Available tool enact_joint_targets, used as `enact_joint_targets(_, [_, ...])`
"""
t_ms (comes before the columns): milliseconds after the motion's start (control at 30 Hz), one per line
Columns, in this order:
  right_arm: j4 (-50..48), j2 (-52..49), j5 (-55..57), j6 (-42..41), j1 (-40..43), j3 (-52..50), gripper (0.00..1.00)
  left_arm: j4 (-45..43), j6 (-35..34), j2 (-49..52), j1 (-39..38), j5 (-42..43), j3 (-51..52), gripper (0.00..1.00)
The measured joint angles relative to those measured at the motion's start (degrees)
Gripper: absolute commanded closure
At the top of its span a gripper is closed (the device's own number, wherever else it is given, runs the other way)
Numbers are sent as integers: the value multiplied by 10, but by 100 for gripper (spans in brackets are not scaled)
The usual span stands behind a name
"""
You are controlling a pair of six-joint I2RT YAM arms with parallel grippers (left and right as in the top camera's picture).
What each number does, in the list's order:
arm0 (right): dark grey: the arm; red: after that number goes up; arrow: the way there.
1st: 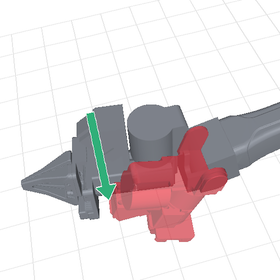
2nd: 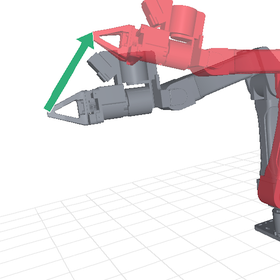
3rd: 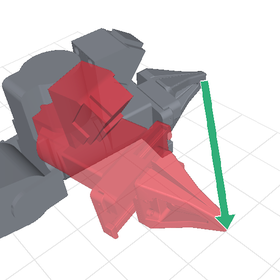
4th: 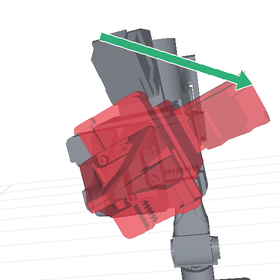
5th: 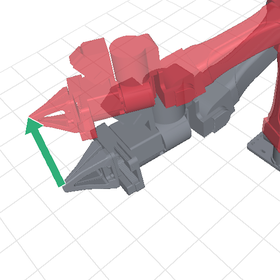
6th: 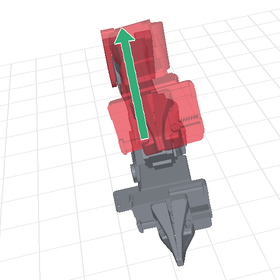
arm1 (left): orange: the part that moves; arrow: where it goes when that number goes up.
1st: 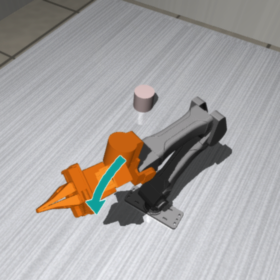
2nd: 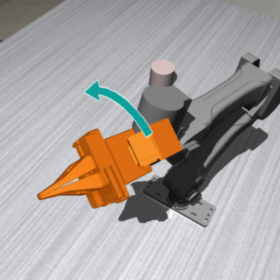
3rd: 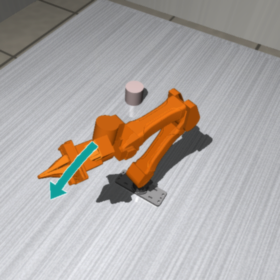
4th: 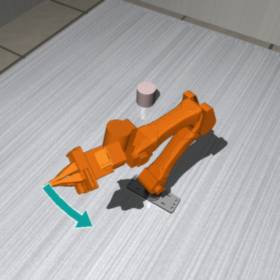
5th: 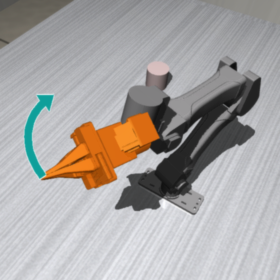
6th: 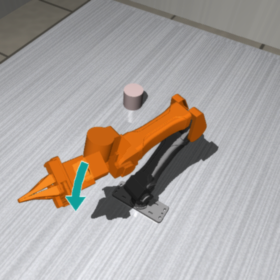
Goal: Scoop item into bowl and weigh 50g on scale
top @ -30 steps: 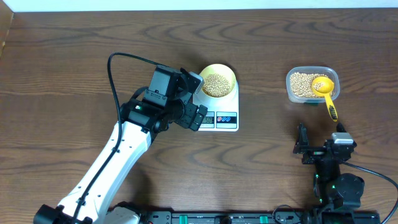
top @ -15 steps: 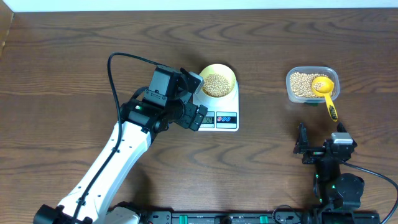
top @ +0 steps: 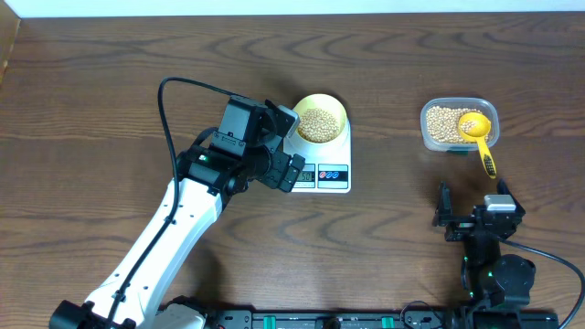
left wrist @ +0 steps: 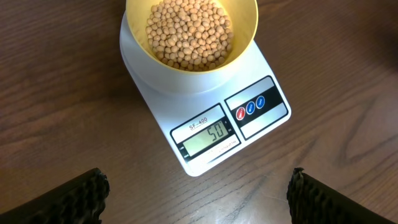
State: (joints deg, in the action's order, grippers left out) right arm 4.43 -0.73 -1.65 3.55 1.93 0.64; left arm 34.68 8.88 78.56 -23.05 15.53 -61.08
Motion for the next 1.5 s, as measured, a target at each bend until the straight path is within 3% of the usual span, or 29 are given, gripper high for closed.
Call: enact_joint_targets(1500, [0, 0, 1, 13, 0, 0, 1, 0, 0, 0, 0, 0, 0, 6])
